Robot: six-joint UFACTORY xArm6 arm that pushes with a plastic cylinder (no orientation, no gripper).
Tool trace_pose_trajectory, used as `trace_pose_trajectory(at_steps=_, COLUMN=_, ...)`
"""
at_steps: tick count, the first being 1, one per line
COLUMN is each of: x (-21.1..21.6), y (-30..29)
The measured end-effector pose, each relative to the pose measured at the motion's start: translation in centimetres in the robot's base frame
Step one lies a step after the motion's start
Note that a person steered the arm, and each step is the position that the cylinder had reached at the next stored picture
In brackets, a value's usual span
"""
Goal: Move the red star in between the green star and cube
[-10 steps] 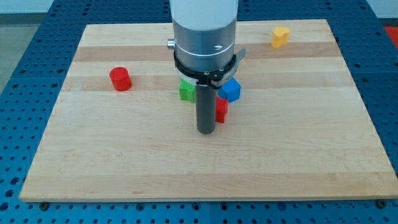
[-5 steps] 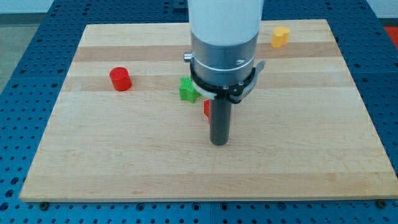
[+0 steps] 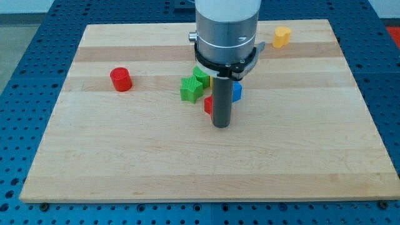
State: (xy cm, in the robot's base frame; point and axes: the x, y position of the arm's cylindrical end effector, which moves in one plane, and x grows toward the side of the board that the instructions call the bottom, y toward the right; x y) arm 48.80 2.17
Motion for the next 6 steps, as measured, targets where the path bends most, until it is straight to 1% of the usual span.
trace_pose_trajectory(at_steps=2, x=-0.1, y=-0.1)
trace_pose_trajectory(at_steps=6, x=-0.9, y=-2.6)
